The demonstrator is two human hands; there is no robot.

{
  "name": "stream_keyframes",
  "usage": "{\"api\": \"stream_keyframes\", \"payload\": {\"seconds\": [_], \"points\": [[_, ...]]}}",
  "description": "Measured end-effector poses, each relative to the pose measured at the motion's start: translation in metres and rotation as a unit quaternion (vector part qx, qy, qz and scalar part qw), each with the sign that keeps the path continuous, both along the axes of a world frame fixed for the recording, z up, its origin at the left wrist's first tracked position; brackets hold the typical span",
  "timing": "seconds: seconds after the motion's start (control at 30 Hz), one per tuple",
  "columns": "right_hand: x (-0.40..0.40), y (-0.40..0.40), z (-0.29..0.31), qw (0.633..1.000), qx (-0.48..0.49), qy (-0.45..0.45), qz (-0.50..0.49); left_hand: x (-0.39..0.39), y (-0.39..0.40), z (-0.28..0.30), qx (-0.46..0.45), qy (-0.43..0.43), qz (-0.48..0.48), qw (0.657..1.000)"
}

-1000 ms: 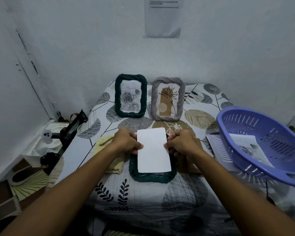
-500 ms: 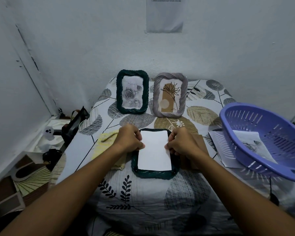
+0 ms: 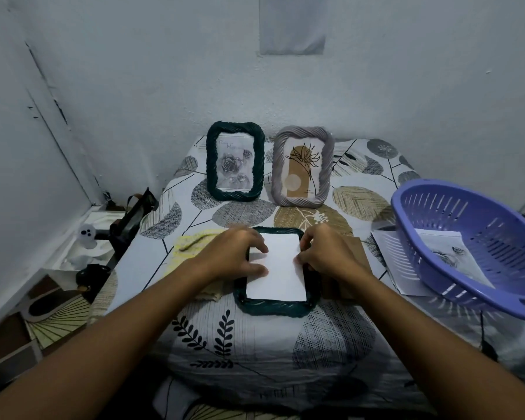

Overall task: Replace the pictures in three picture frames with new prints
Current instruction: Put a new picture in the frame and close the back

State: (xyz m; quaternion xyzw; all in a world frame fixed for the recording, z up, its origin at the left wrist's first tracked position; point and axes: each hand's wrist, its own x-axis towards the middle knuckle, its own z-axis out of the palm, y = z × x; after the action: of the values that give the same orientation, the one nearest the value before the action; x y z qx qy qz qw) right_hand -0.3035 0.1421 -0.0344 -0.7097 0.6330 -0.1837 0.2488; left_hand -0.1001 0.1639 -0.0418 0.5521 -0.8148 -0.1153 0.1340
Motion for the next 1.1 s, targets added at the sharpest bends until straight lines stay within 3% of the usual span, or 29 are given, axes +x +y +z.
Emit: {"api": "stream_keyframes", "payload": {"seconds": [0.17, 0.27, 0.4, 0.73, 1.1], "points": [[-0.011, -0.001, 0.004, 0.99, -0.022, 0.086, 0.105, 0.012, 0.006, -0.003, 0.06, -0.072, -0.062, 0.994], [-0.019, 0.0, 0.006, 0.964, -0.021, 0.182, 0.192, 0.016, 0.009, -0.008, 0.075, -0.088, -0.071, 0.991], [-0.024, 0.004, 0.004, 0.936, 0.005, 0.258, 0.238, 0.018, 0.009, -0.01, 0.081, -0.116, -0.08, 0.987], [-0.026, 0.008, 0.007, 0.94, 0.012, 0.23, 0.251, 0.015, 0.012, 0.001, 0.05, -0.116, -0.076, 0.989], [-0.028, 0.004, 0.009, 0.928, -0.022, 0.264, 0.264, 0.011, 0.011, -0.001, 0.04, -0.1, -0.071, 0.992]]}}
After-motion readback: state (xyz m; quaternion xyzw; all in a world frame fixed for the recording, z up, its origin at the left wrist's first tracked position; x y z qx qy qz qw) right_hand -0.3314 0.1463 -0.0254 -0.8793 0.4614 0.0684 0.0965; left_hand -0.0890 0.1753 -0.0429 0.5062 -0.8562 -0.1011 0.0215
